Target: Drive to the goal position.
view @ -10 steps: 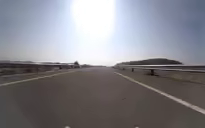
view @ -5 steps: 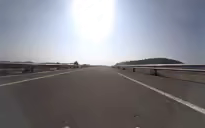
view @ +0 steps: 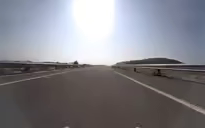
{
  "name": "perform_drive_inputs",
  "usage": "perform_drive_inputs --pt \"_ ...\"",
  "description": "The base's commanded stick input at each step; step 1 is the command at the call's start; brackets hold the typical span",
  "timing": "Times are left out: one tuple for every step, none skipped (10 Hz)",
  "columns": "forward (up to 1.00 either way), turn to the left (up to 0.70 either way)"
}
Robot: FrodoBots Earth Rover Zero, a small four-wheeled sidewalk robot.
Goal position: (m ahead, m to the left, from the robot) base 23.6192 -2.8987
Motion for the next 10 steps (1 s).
perform_drive_inputs --pt "1.0 0.0" --pt "1.0 0.0" --pt "1.0 0.0" --pt "1.0 0.0" --pt "1.0 0.0" --pt "1.0 0.0" --pt "1.0 0.0" --pt "1.0 0.0" --pt "1.0 0.0" --pt "1.0 0.0"
